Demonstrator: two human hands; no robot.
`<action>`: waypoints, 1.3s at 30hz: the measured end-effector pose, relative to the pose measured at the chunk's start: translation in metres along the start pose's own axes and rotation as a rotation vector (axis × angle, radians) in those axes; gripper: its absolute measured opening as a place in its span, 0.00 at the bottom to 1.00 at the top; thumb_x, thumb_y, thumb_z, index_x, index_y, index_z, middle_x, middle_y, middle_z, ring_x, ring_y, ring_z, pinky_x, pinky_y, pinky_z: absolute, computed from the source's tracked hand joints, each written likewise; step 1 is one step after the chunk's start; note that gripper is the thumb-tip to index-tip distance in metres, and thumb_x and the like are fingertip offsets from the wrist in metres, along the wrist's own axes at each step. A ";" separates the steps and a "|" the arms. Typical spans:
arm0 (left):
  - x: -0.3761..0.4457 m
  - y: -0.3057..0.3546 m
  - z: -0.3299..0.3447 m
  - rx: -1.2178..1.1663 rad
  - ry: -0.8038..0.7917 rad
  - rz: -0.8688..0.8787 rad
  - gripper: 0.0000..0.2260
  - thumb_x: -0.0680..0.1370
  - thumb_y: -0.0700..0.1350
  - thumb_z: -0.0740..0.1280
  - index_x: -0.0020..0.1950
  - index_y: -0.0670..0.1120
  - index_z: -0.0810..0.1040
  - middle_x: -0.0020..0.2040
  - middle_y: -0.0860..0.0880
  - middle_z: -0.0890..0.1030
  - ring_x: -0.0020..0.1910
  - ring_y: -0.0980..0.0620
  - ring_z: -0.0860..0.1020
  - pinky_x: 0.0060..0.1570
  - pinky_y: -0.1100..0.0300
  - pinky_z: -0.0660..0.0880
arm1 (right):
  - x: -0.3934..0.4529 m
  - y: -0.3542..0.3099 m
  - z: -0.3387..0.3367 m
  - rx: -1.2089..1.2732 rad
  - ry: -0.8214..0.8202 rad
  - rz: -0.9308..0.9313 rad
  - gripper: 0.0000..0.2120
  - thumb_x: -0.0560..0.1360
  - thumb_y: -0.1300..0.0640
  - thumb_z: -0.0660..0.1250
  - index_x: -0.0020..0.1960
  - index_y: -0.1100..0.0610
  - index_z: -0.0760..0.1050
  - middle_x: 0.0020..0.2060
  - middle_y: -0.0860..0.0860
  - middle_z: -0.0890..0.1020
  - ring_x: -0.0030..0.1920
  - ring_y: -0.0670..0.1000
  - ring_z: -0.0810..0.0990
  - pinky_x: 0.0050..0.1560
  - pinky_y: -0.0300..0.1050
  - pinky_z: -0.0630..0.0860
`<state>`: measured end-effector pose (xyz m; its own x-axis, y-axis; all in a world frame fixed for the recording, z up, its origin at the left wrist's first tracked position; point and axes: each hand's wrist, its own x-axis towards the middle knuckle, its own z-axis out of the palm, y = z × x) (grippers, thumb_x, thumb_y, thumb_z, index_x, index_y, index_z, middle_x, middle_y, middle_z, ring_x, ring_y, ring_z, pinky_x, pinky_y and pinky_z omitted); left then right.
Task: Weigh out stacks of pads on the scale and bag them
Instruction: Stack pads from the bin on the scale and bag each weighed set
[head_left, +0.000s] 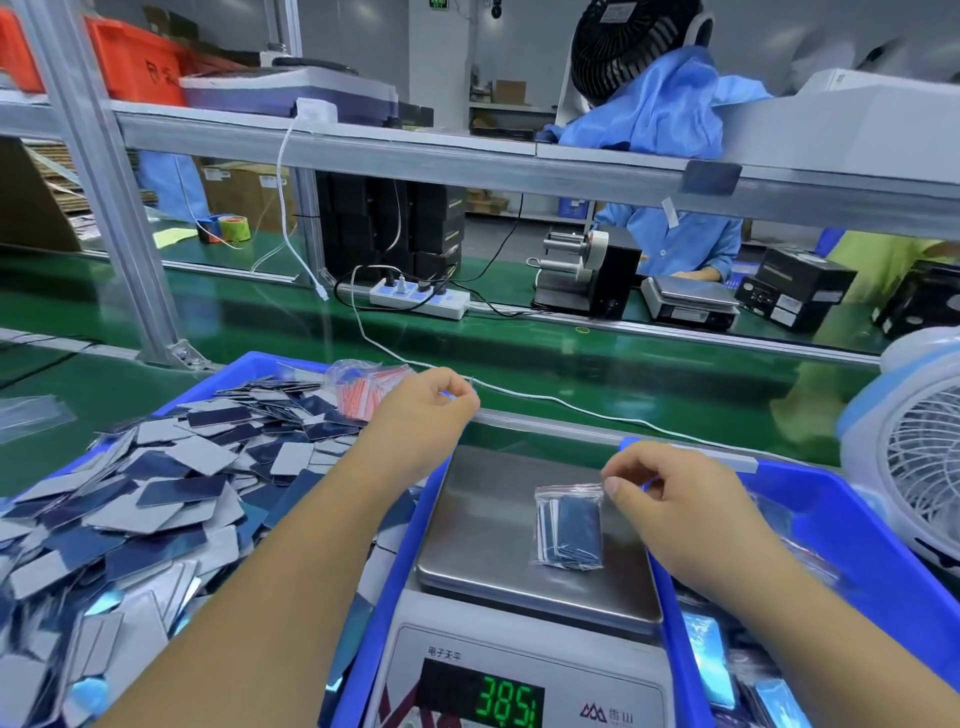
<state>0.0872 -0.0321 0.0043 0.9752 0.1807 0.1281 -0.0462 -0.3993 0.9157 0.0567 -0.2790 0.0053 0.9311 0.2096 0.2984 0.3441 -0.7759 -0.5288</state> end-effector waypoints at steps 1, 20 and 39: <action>0.000 -0.002 0.001 0.032 -0.015 -0.003 0.07 0.80 0.44 0.63 0.42 0.50 0.77 0.21 0.58 0.67 0.18 0.58 0.62 0.19 0.69 0.61 | 0.000 0.001 0.000 -0.008 0.001 -0.001 0.08 0.76 0.55 0.68 0.39 0.45 0.77 0.38 0.28 0.77 0.38 0.38 0.76 0.39 0.26 0.68; 0.002 -0.009 0.004 0.212 -0.038 -0.036 0.09 0.81 0.49 0.61 0.43 0.56 0.78 0.35 0.54 0.78 0.23 0.60 0.72 0.30 0.62 0.67 | -0.017 -0.019 0.022 -0.463 -0.158 -0.105 0.40 0.61 0.17 0.41 0.63 0.38 0.66 0.44 0.41 0.72 0.48 0.48 0.77 0.42 0.46 0.69; -0.005 -0.010 0.014 0.295 -0.091 0.098 0.07 0.80 0.45 0.62 0.46 0.54 0.78 0.20 0.58 0.68 0.21 0.59 0.67 0.21 0.71 0.62 | 0.001 -0.013 -0.022 -0.664 -0.075 -0.065 0.11 0.69 0.44 0.63 0.41 0.51 0.71 0.33 0.46 0.72 0.38 0.56 0.74 0.33 0.44 0.66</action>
<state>0.0857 -0.0412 -0.0108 0.9851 0.0527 0.1637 -0.0894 -0.6563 0.7492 0.0505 -0.2823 0.0300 0.9250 0.2909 0.2444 0.2752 -0.9565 0.0968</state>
